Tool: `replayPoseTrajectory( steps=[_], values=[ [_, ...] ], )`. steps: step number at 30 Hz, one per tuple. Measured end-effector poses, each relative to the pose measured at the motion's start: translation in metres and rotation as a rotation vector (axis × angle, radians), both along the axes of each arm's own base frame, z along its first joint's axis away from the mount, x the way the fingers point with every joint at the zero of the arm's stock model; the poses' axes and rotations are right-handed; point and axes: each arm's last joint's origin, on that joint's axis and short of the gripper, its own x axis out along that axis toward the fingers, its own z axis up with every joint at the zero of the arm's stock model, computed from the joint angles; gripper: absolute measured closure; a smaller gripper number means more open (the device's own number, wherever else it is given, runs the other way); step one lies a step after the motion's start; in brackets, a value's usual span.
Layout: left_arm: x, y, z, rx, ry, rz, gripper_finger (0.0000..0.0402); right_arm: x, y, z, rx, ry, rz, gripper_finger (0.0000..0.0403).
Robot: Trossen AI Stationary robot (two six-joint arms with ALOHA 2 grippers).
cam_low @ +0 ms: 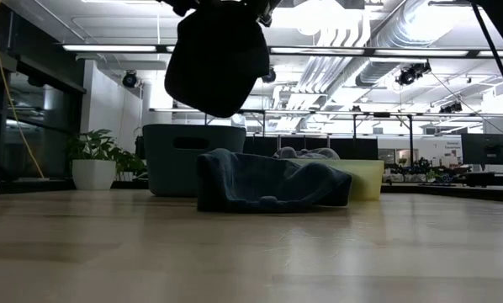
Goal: Pick & Place hat
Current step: Put the left blue cap into the blue bin
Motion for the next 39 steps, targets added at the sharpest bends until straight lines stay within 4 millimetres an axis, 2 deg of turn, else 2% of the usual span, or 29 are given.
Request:
replayPoseTrajectory(
  steps=[3, 6, 10, 15, 16, 23, 27, 34, 39],
  values=[
    [0.000, 0.000, 0.000, -0.013, -0.010, 0.014, 0.0101, 0.001, 0.001, 0.000, -0.007, -0.005, 0.002, 0.0403],
    [0.000, 0.000, -0.001, -0.022, -0.017, 0.018, 0.0146, 0.001, 0.001, 0.001, -0.008, -0.013, 0.003, 0.0403],
    [0.000, 0.000, -0.001, -0.022, -0.013, 0.019, 0.0235, 0.002, 0.002, 0.001, -0.002, -0.018, 0.013, 0.0403],
    [0.000, 0.000, -0.002, -0.022, -0.004, 0.021, 0.0371, 0.002, 0.002, 0.001, -0.005, -0.018, 0.009, 0.0403],
    [0.000, 0.000, -0.003, -0.025, -0.006, 0.021, 0.0385, 0.002, 0.002, 0.001, -0.005, -0.017, 0.009, 0.0403],
    [0.000, 0.001, -0.003, -0.038, -0.014, 0.046, 0.0396, 0.001, 0.001, 0.001, -0.008, -0.012, 0.002, 0.0401],
    [-0.001, 0.002, -0.004, -0.041, -0.009, 0.075, 0.0398, 0.001, 0.001, 0.002, -0.021, -0.018, -0.027, 0.0381],
    [-0.002, 0.003, -0.006, -0.046, 0.016, 0.124, 0.0400, -0.003, 0.002, 0.007, -0.019, -0.027, -0.051, 0.0287],
    [-0.002, 0.004, -0.006, -0.048, 0.011, 0.136, 0.0400, -0.013, 0.000, 0.014, -0.075, -0.020, -0.176, 0.0222]
  ],
)
